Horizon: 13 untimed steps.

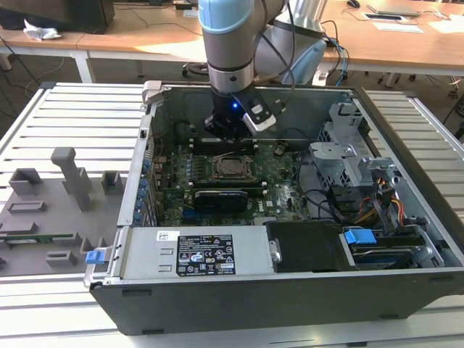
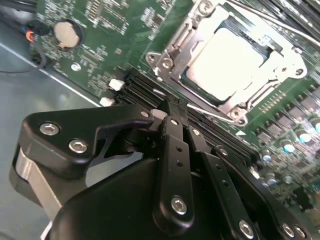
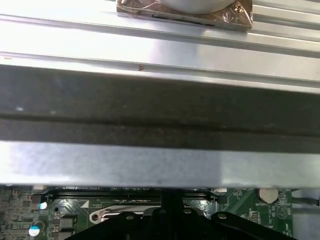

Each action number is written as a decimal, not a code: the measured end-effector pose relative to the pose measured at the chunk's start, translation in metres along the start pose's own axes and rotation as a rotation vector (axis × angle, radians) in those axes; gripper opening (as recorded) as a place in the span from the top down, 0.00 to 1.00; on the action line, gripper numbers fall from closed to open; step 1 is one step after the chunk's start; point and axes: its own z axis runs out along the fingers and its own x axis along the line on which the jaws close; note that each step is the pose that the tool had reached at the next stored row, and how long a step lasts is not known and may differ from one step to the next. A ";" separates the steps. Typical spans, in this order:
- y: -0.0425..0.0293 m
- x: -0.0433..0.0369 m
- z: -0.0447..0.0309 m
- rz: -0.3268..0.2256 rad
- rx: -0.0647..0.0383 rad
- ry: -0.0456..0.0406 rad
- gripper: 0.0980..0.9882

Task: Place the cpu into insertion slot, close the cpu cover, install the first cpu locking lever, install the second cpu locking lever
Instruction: 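Install the first cpu locking lever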

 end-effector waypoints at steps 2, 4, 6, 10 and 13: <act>-0.0001 0.0007 0.0013 0.002 0.001 -0.0089 0.99; -0.0003 0.0009 0.0025 0.028 0.006 -0.0121 0.99; -0.0005 0.0012 0.0043 0.070 0.013 -0.0177 0.99; 0.0000 0.0049 0.0054 0.100 0.019 -0.0215 0.99; 0.0004 0.0067 0.0060 0.127 0.023 -0.0251 0.99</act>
